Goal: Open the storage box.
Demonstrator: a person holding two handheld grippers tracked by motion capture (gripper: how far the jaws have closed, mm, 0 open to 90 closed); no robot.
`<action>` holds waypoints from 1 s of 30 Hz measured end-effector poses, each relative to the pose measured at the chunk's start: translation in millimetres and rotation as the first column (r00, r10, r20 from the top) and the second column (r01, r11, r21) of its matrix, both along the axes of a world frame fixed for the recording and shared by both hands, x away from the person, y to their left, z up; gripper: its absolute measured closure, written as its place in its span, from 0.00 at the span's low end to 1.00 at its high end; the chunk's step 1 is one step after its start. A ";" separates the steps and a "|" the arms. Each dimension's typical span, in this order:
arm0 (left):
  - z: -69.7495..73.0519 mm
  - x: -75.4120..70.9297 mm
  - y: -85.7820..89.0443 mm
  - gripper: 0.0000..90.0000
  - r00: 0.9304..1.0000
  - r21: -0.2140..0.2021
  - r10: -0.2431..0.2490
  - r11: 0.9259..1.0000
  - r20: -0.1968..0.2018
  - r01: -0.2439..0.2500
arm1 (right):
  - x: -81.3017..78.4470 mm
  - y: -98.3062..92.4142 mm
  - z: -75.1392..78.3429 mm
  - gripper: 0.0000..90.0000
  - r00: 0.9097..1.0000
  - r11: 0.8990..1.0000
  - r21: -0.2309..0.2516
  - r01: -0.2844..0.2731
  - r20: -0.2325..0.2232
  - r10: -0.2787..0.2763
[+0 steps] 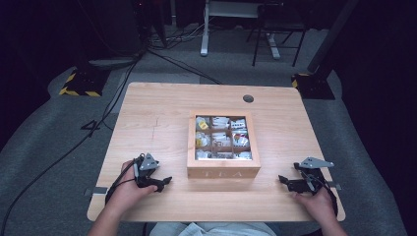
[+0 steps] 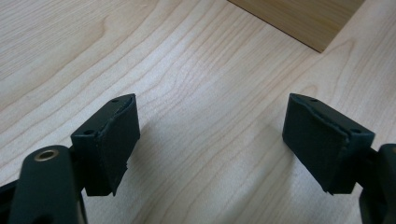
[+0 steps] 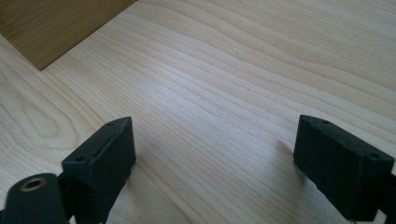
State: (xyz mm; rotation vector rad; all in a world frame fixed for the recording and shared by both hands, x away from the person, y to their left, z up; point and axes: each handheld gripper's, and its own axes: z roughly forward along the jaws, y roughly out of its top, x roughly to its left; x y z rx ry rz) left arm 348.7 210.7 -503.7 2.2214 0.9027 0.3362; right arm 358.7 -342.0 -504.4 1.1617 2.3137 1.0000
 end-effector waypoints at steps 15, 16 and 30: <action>-0.1 7.1 -4.9 0.21 1.000 -0.002 0.005 1.000 -0.002 -0.005 | -4.4 -6.7 5.9 1.00 1.000 0.998 0.054 0.024 -0.017 -0.023; -0.1 7.1 -4.9 0.21 1.000 -0.002 0.006 1.000 -0.002 -0.006 | -4.5 -6.3 6.9 1.00 0.999 0.998 0.051 0.023 -0.029 -0.021; -0.1 7.1 -4.9 0.21 1.000 -0.002 0.006 1.000 -0.002 -0.006 | -17.0 19.4 28.7 1.00 0.991 0.985 0.107 -0.132 0.012 0.131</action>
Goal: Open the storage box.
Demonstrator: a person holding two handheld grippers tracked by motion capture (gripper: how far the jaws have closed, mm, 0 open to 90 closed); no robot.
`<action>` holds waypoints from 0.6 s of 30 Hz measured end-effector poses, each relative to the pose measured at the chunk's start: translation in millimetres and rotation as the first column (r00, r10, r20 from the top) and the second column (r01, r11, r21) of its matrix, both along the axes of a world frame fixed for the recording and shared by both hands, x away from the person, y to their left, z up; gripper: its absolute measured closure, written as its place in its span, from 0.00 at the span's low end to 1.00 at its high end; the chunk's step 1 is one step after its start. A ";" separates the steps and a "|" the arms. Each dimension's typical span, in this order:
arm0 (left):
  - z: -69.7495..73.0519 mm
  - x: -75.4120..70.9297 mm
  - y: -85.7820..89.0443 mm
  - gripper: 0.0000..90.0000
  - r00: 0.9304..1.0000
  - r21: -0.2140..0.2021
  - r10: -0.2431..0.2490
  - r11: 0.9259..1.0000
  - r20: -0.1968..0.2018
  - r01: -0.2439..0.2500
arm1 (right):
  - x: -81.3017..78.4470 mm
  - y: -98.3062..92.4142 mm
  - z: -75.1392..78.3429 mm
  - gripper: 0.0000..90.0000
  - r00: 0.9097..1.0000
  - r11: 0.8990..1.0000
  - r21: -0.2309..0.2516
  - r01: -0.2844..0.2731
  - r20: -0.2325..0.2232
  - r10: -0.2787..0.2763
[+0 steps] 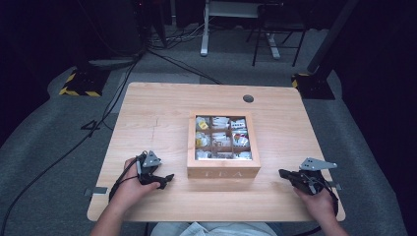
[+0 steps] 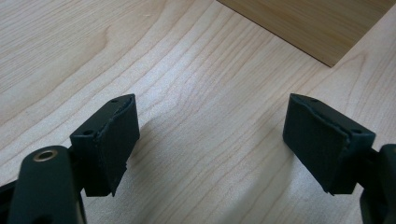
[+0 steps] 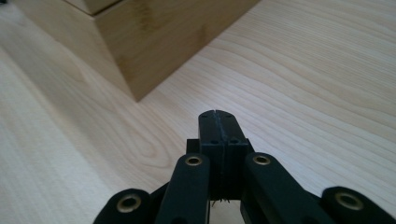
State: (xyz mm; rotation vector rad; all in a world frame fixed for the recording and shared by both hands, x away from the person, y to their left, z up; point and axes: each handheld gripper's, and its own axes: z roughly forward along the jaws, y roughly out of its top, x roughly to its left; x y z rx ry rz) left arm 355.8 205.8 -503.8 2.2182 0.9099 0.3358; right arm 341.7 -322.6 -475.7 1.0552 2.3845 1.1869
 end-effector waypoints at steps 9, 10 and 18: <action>0.1 0.2 -0.3 0.21 1.000 0.002 0.003 1.000 0.000 -0.003 | -1.4 18.7 8.0 1.00 0.998 0.998 0.012 -0.058 -0.006 0.058; 0.1 0.2 -0.3 0.21 1.000 0.002 0.003 1.000 0.000 -0.003 | -1.2 20.7 8.7 1.00 0.999 0.999 0.015 -0.052 -0.009 0.053; 0.1 0.5 -0.5 0.21 1.000 0.000 0.005 1.000 0.001 -0.005 | 1.4 38.7 13.4 1.00 0.997 0.997 0.023 -0.073 -0.025 0.074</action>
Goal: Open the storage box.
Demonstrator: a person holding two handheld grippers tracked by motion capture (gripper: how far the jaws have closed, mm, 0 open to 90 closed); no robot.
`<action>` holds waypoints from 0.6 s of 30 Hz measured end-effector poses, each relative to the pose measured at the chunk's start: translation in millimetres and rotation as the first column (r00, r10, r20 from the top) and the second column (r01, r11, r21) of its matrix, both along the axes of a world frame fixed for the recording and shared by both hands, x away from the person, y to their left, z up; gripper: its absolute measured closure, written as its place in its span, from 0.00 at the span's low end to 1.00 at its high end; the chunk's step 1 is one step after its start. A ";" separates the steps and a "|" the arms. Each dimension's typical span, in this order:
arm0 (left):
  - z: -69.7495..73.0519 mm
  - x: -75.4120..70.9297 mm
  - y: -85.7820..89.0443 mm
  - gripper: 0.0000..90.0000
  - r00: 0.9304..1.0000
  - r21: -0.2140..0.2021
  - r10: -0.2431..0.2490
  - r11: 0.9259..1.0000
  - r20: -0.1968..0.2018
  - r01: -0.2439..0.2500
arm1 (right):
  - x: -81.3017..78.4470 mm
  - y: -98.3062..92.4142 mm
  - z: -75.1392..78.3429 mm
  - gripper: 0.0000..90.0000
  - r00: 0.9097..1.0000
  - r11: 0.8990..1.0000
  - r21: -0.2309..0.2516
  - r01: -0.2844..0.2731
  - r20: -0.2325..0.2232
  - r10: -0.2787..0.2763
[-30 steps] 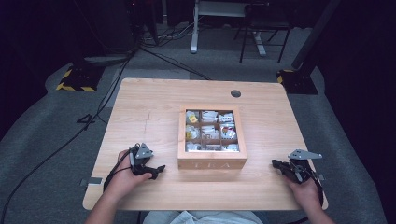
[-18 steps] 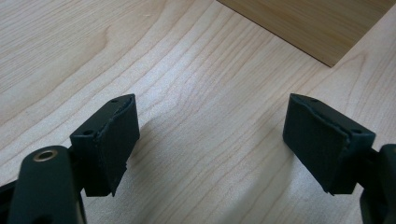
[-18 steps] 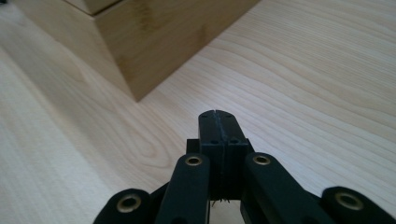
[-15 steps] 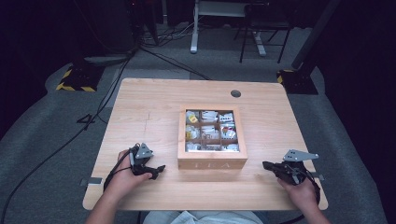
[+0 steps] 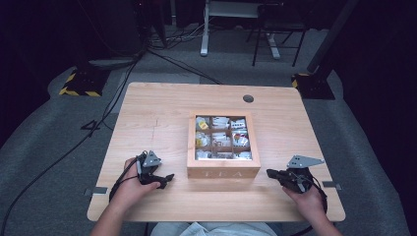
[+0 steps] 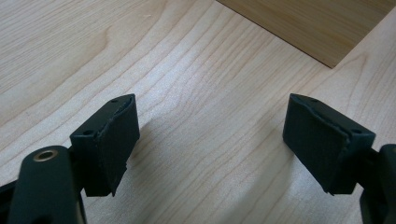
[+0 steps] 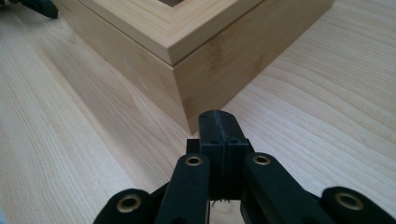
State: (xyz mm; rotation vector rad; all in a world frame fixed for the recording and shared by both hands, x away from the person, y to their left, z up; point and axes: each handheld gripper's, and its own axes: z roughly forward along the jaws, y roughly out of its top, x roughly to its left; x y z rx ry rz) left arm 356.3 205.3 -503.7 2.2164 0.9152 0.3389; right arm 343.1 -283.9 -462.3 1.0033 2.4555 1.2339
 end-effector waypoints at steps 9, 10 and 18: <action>-0.1 0.1 -0.1 0.21 1.000 -0.002 0.000 1.000 -0.001 0.000 | 1.7 12.5 7.1 1.00 0.999 0.999 0.036 -0.033 0.005 0.033; -0.1 0.0 -0.2 0.21 1.000 -0.001 0.000 1.000 -0.001 0.000 | 1.8 13.1 7.9 1.00 0.999 0.998 0.043 -0.038 0.002 0.038; -0.1 0.2 -0.4 0.21 1.000 -0.002 0.003 1.000 0.000 -0.003 | 2.2 14.2 8.9 1.00 0.999 0.997 0.057 -0.044 -0.002 0.045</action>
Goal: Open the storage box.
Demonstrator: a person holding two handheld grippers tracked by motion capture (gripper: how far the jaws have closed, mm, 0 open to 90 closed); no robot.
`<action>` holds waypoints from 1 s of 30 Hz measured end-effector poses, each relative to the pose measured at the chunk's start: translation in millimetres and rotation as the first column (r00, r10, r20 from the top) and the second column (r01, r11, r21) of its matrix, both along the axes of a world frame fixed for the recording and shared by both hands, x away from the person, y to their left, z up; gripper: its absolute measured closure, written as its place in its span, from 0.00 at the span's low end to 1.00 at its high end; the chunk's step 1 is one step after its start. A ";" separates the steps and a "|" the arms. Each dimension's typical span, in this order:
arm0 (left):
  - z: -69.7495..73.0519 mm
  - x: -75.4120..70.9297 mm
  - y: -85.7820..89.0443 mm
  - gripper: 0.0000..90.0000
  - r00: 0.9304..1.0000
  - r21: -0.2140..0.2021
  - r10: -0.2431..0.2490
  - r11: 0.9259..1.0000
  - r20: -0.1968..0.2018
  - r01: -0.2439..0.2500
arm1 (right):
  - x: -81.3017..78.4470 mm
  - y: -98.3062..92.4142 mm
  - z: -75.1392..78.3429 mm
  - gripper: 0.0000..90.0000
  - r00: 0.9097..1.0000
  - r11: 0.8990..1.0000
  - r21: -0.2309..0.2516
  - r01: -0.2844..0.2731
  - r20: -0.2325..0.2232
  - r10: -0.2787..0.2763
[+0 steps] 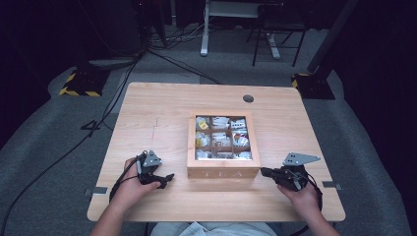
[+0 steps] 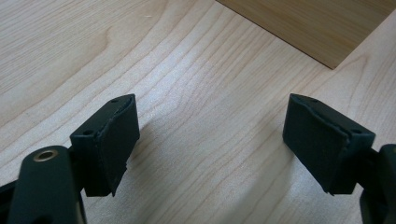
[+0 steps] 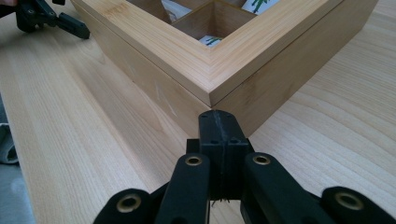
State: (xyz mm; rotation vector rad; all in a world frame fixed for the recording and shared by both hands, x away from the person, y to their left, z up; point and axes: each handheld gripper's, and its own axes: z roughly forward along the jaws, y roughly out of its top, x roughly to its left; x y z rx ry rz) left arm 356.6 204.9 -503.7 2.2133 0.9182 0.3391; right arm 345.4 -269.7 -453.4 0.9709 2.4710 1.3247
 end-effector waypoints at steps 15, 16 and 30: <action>0.0 0.1 0.0 0.21 1.000 0.000 -0.001 1.000 -0.001 0.001 | 0.4 1.1 4.4 1.00 1.000 0.999 0.052 0.016 -0.012 -0.016; 0.0 0.1 0.0 0.21 1.000 0.000 -0.001 1.000 -0.001 0.001 | 0.6 1.0 6.4 1.00 1.000 0.998 0.064 0.020 -0.017 -0.019; 0.0 0.0 0.0 0.21 1.000 0.001 0.000 1.000 0.000 0.000 | 2.9 3.0 30.3 1.00 0.997 0.986 0.159 0.056 0.036 -0.062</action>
